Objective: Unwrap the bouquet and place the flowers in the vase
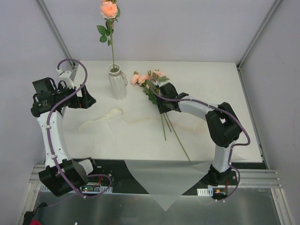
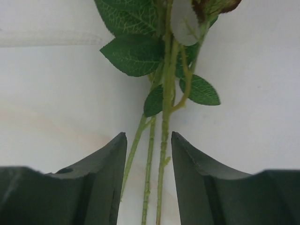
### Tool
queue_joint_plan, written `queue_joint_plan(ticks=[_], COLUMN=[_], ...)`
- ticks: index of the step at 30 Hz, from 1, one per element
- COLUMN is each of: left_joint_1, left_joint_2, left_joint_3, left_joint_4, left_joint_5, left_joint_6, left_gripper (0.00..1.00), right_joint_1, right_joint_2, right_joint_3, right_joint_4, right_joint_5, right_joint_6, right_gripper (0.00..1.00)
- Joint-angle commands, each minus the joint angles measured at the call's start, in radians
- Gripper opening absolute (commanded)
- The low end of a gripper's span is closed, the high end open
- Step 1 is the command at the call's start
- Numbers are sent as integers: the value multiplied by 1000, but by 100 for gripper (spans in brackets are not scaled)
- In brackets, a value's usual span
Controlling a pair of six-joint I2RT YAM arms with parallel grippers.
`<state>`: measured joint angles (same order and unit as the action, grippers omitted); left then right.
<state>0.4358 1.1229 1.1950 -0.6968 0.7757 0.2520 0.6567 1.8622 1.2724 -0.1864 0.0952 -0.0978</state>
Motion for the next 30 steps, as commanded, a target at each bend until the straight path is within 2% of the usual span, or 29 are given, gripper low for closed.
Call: queue_joint_plan(ticks=[1, 6, 20, 23, 27, 30], left_joint_1=[4, 1, 4, 4, 3, 4], left_joint_2=[-18, -25, -17, -15, -14, -17], left_joint_3=[-8, -17, -21, -20, -21, -20], left_joint_4=[-12, -13, -13, -13, -12, -13], left_joint_5=[17, 13, 16, 16, 17, 16], left_joint_6=[20, 26, 24, 24, 20, 20], left_gripper=[99, 99, 99, 99, 99, 99], right_joint_1=[1, -12, -55, -54, -54, -54], right_joint_2=[58, 92, 114, 132, 152, 166], right_joint_3=[97, 160, 156, 163, 173, 183], right_joint_4=[-107, -159, -160, -159, -151, -145], right_joint_5=[-46, -20, -17, -20, -22, -37], right_joint_6=[-14, -22, -54, -52, -48, -39], right_gripper=[48, 48, 40, 36, 24, 23])
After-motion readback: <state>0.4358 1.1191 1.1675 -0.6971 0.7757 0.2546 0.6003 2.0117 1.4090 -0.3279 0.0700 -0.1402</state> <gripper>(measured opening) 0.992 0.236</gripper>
